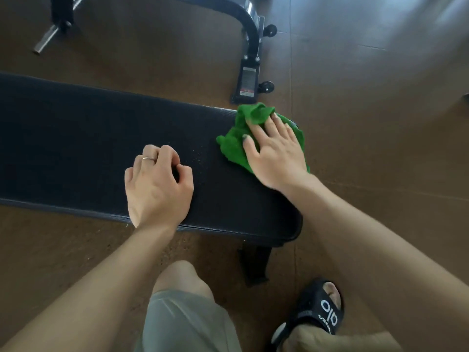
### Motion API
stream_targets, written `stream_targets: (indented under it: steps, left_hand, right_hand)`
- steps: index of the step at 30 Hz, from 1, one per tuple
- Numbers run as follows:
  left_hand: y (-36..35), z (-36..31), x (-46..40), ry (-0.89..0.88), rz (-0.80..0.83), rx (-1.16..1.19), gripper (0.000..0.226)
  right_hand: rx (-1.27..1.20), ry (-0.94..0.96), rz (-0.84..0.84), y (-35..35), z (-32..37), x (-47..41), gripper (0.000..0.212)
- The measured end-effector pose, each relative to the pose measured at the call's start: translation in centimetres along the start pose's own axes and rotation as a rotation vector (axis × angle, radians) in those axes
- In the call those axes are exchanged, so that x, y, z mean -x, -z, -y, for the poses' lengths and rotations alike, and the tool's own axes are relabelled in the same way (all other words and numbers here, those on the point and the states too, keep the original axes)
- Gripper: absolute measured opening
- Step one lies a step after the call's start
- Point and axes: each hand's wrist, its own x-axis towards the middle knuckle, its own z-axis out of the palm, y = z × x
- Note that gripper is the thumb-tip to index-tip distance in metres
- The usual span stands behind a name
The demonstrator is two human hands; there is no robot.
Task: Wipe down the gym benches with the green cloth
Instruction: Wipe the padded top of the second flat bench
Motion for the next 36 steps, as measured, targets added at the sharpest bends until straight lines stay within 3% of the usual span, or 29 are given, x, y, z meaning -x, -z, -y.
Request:
stream_targets:
  steps: [4, 12, 16, 21, 24, 30, 36]
  left_hand:
    - [0.1, -0.2, -0.2, 0.016, -0.006, 0.022, 0.008]
    - [0.1, -0.3, -0.2, 0.040, -0.006, 0.025, 0.008]
    - [0.2, -0.4, 0.0, 0.063, -0.006, 0.049, 0.008]
    - [0.4, -0.7, -0.2, 0.085, -0.008, 0.048, 0.009]
    - [0.3, -0.7, -0.2, 0.084, -0.013, 0.044, 0.009]
    - [0.4, -1.0, 0.0, 0.109, -0.028, 0.064, 0.008]
    - [0.4, -1.1, 0.0, 0.124, -0.025, 0.067, 0.008]
  right_hand:
    - [-0.029, -0.116, 0.035, 0.1, 1.0, -2.2, 0.062]
    - [-0.027, -0.051, 0.045, -1.4, 3.1, 11.9, 0.069]
    - [-0.006, -0.037, 0.012, -0.5, 1.2, 6.4, 0.066]
    - [-0.039, -0.193, 0.026, 0.6, -0.4, -2.6, 0.064]
    - [-0.056, -0.241, 0.021, 0.1, 0.4, -0.6, 0.065]
    - [-0.066, -0.203, 0.011, -1.4, 2.6, 12.5, 0.073]
    - [-0.100, -0.238, -0.027, -0.7, 0.3, 4.3, 0.068]
